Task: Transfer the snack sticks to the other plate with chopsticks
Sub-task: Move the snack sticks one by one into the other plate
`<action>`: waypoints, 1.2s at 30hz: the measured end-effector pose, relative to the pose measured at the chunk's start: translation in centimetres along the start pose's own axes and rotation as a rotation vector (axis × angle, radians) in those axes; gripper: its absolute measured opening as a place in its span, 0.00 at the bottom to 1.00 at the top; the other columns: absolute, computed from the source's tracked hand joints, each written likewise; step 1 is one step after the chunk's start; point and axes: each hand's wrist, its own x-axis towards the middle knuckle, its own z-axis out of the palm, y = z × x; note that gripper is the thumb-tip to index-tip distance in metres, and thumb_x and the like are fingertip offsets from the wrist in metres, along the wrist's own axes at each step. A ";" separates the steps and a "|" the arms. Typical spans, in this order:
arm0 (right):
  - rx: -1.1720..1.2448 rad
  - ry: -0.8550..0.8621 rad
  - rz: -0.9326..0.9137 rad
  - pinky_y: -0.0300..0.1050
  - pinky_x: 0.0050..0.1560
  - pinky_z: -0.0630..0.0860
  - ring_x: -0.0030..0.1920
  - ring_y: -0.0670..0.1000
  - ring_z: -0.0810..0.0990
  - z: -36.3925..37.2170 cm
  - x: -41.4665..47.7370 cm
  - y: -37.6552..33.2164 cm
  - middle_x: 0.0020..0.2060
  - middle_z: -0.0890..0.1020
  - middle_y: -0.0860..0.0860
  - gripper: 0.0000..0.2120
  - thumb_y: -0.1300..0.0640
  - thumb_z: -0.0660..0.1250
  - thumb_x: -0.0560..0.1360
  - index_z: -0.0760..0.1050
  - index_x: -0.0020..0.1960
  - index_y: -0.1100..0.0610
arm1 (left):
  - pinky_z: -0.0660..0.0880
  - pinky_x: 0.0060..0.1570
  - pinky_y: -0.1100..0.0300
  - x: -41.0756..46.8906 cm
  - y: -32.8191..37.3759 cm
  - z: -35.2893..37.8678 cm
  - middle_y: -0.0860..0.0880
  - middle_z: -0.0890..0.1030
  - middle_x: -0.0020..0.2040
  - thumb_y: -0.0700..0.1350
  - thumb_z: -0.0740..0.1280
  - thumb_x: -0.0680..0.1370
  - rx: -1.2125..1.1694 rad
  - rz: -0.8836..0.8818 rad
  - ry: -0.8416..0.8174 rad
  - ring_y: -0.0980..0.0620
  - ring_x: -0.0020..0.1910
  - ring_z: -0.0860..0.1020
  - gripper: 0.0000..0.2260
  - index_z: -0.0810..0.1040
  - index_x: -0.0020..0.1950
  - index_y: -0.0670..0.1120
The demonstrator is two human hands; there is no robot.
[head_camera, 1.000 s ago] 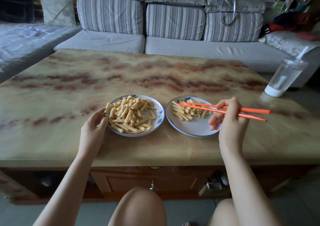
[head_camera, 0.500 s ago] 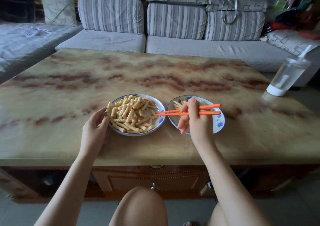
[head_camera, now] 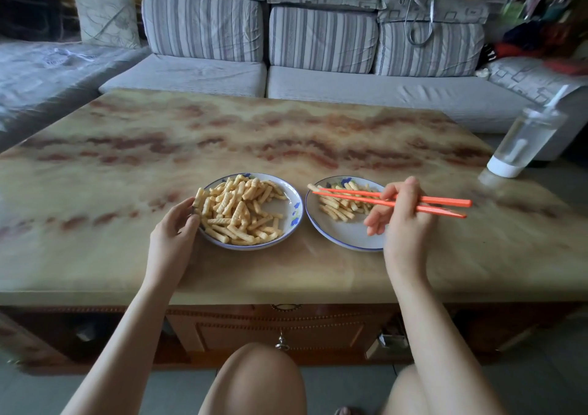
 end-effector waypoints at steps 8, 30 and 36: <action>-0.040 0.240 -0.036 0.37 0.21 0.66 0.18 0.52 0.71 -3.4 2.1 0.1 0.18 0.73 0.53 0.19 0.54 0.51 0.83 0.68 0.36 0.58 | 0.65 0.51 0.70 0.0 -0.1 0.0 0.50 0.79 0.60 0.40 0.62 0.79 -0.009 0.001 0.000 0.59 0.56 0.74 0.16 0.76 0.66 0.48; -0.008 -0.094 0.028 0.38 0.21 0.63 0.18 0.52 0.68 -0.3 0.1 0.2 0.18 0.72 0.54 0.21 0.54 0.50 0.84 0.70 0.37 0.60 | 0.66 0.50 0.72 -0.1 0.1 0.0 0.49 0.79 0.60 0.40 0.62 0.79 -0.017 0.000 0.006 0.59 0.56 0.74 0.16 0.75 0.66 0.48; -0.048 -0.258 0.051 0.36 0.20 0.63 0.16 0.52 0.67 1.2 -0.6 1.1 0.18 0.72 0.57 0.22 0.53 0.52 0.84 0.71 0.35 0.59 | 0.64 0.46 0.78 0.0 0.1 0.1 0.50 0.79 0.60 0.40 0.62 0.79 -0.016 0.004 0.003 0.59 0.55 0.74 0.16 0.75 0.66 0.48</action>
